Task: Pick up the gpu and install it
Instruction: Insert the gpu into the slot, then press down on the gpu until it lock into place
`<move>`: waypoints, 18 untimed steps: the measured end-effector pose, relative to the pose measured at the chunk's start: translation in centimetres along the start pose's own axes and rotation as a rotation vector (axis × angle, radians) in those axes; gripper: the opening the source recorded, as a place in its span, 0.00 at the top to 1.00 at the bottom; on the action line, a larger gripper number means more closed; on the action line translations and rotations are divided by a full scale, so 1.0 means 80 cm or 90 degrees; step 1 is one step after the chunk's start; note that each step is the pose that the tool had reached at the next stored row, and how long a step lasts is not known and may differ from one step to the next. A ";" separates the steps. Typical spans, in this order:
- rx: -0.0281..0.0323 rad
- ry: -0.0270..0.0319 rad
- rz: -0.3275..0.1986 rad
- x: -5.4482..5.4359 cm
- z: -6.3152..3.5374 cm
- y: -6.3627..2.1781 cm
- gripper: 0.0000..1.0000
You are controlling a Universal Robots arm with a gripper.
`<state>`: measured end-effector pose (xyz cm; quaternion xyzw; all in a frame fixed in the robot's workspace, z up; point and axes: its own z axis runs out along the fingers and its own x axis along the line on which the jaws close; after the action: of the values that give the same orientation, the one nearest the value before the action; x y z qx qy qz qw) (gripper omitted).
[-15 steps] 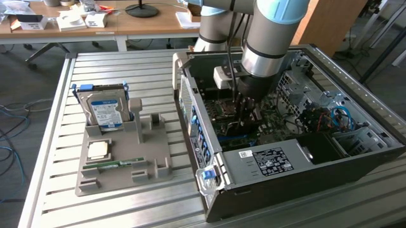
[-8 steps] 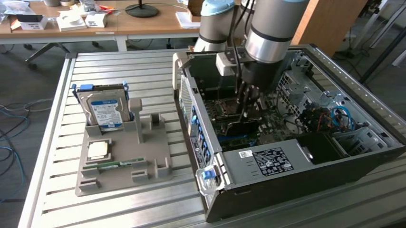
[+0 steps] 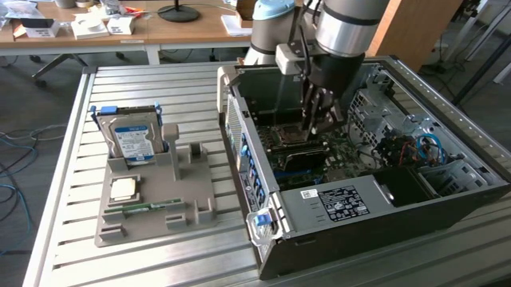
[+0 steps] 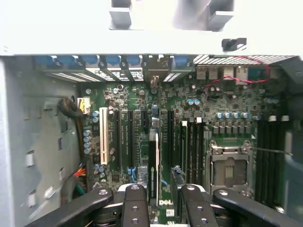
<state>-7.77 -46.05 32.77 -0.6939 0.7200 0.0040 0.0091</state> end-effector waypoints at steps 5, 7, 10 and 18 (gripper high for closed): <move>0.0000 0.0000 0.000 0.000 -0.013 0.000 0.66; 0.0000 0.0000 0.000 0.000 -0.013 0.000 0.66; 0.0000 0.0000 0.000 0.000 -0.013 0.000 0.66; -0.0001 0.0000 0.000 0.000 -0.013 0.000 0.68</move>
<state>-7.77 -46.05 33.78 -0.6939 0.7200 0.0040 0.0090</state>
